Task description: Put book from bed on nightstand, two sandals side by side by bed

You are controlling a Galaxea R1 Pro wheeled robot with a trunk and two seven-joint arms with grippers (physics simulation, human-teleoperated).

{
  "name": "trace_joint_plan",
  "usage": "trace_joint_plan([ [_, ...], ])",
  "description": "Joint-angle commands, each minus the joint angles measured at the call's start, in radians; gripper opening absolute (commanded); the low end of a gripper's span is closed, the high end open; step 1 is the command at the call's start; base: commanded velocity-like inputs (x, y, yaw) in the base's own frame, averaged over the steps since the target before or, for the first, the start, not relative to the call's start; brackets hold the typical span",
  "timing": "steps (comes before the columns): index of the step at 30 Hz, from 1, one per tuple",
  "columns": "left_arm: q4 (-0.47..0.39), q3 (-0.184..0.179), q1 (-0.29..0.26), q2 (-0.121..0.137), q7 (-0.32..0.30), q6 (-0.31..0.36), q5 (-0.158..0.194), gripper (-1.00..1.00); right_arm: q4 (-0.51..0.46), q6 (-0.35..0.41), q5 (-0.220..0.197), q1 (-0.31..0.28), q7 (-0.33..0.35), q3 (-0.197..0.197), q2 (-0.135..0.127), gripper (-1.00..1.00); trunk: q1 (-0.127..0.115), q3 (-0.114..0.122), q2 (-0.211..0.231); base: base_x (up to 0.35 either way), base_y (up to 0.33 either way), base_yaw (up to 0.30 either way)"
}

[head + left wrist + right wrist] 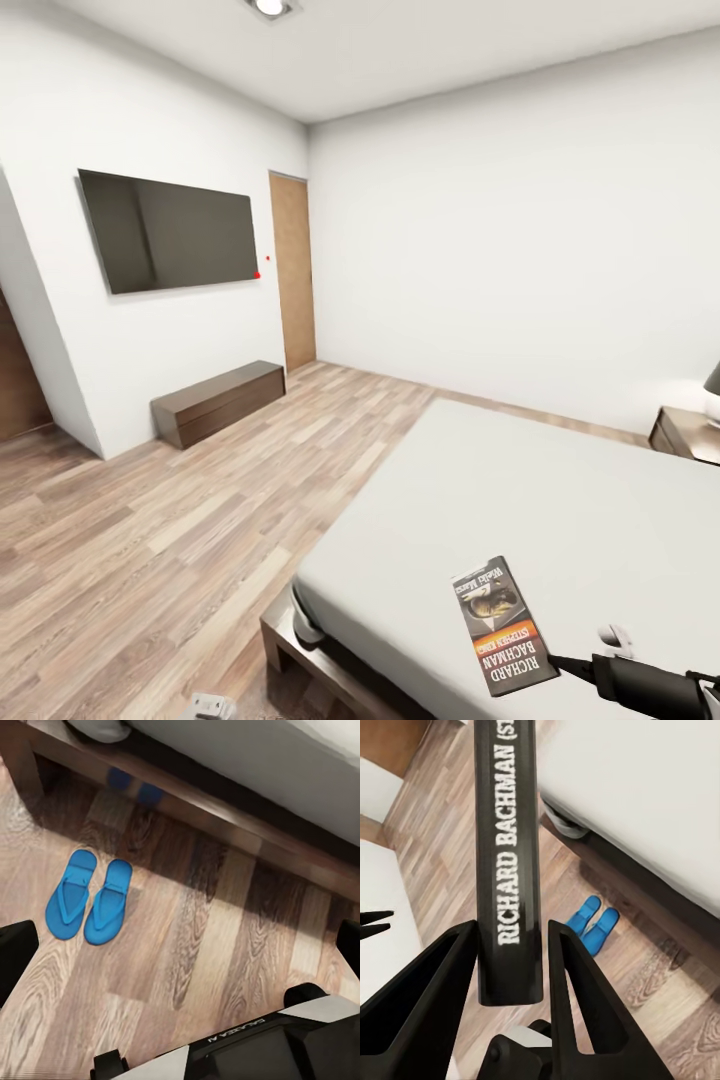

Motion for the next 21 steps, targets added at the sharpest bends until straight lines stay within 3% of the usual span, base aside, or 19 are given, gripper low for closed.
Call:
trace_joint_plan([
  [1, 0.0, 0.006, -0.001, 0.0, -0.002, -0.005, -0.011, 1.0, -0.001, 0.01, -0.012, -0.001, 0.002, 0.003, -0.001, -1.0, 0.0, -0.002, -0.002, 0.0, 0.0, 0.293],
  [21, 0.0, 0.006, -0.001, 0.0, -0.002, -0.005, -0.011, 1.0, -0.001, 0.01, -0.012, -0.001, 0.003, 0.003, -0.001, -1.0, 0.0, -0.002, -0.002, 0.0, 0.0, 0.293],
])
